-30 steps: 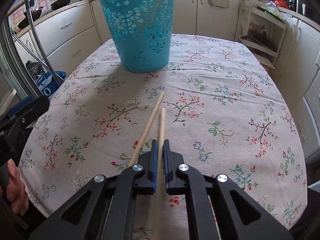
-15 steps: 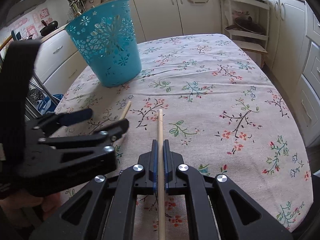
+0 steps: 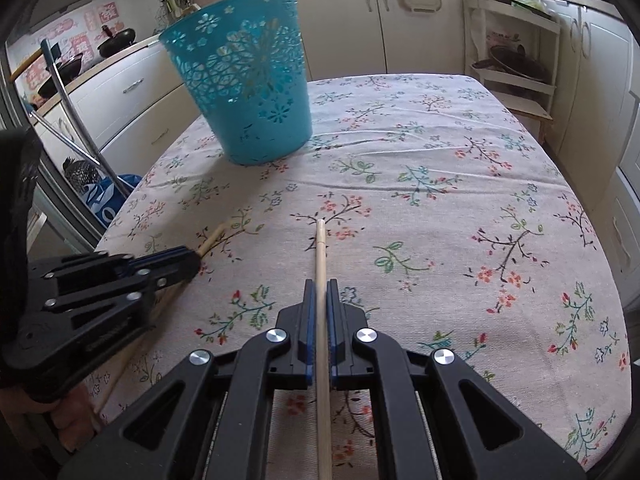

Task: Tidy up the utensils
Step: 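Close the right gripper on a stick while the left gripper grasps another stick, then lift the stick with the left gripper over the teal basket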

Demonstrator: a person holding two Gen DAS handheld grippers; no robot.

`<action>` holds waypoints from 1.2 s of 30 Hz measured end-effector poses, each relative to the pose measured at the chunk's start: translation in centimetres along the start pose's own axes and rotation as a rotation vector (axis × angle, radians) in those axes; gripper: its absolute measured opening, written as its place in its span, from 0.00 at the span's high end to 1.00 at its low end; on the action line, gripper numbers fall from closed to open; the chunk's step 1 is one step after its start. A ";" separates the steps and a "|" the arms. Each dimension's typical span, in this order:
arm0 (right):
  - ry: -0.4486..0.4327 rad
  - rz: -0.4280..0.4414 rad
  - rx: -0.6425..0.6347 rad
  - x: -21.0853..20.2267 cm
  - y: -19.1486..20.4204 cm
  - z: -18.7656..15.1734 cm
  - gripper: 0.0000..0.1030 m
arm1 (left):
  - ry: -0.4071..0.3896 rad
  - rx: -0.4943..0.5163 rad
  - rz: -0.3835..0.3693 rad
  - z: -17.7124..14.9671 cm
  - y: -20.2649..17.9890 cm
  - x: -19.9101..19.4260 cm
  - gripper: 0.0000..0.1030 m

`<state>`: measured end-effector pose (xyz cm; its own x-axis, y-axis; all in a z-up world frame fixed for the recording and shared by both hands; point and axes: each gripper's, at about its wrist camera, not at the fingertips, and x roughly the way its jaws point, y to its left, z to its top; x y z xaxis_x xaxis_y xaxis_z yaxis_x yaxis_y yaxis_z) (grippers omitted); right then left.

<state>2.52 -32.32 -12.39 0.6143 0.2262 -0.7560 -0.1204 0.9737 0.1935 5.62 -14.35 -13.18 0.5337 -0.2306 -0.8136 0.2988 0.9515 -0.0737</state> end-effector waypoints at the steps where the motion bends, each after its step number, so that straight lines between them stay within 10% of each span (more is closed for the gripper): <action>1: 0.002 -0.004 -0.002 0.1 0.1 0.1 0.93 | 0.003 -0.002 -0.003 0.0 0.2 -0.1 0.95; 11: 0.069 -0.048 -0.042 1.3 0.8 1.7 0.91 | 0.002 0.025 -0.025 0.8 -0.5 0.5 0.70; 13: 0.081 -0.052 -0.033 1.4 0.7 1.9 0.92 | -0.010 0.020 -0.030 0.8 -0.4 0.6 0.70; 15: 0.088 -0.046 -0.007 1.5 0.5 2.0 0.94 | -0.021 0.010 -0.047 0.6 0.0 0.6 0.95; 36: 0.042 -0.017 -0.002 0.9 2.3 2.2 0.94 | -0.066 -0.097 -0.161 0.8 2.7 -0.2 0.96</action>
<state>4.50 -29.96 -11.22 0.5834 0.2101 -0.7845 -0.1118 0.9775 0.1787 6.96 -11.85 -12.80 0.5370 -0.3909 -0.7475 0.3083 0.9158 -0.2573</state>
